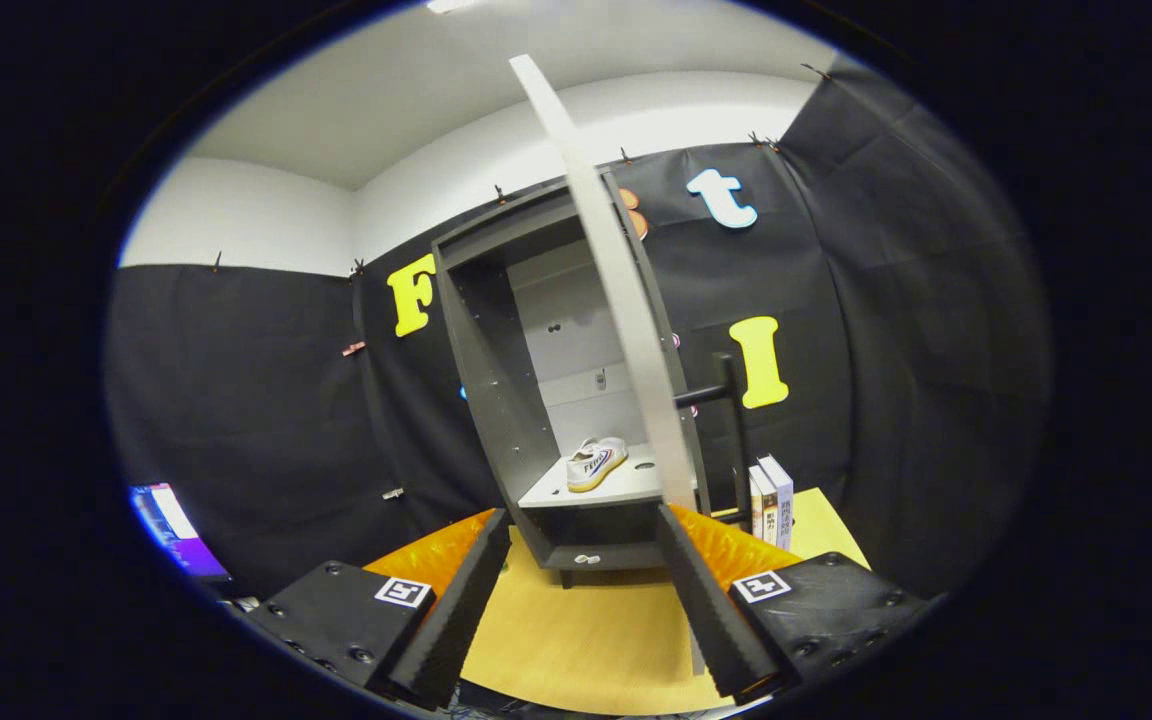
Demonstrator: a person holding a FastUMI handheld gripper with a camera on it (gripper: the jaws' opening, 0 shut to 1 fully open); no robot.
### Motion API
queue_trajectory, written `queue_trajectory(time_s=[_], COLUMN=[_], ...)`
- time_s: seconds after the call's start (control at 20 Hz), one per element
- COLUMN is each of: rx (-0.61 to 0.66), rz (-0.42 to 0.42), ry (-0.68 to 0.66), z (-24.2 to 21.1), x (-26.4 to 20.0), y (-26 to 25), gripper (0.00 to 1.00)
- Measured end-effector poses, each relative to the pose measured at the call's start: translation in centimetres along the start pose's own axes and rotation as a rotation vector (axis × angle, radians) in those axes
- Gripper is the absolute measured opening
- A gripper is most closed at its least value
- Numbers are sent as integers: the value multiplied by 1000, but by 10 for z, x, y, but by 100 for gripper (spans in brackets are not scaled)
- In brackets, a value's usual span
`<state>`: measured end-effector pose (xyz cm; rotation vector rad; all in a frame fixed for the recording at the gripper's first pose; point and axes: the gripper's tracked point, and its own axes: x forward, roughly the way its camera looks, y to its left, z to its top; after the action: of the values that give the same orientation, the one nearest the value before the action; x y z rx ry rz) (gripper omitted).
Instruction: Open the shoe cabinet door, grab the shoes and put them into the shoe cabinet, then close the shoe cabinet door.
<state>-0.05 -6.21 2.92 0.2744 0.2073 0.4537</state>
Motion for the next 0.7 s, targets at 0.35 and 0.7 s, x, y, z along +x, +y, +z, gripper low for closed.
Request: queue_trajectory(time_s=[0.35,0.7], rx=[-37,-15], rz=[-77,-184], ry=[-51,-60], z=[31,41], x=[-6,11], y=[-76,-147], gripper=[97,97])
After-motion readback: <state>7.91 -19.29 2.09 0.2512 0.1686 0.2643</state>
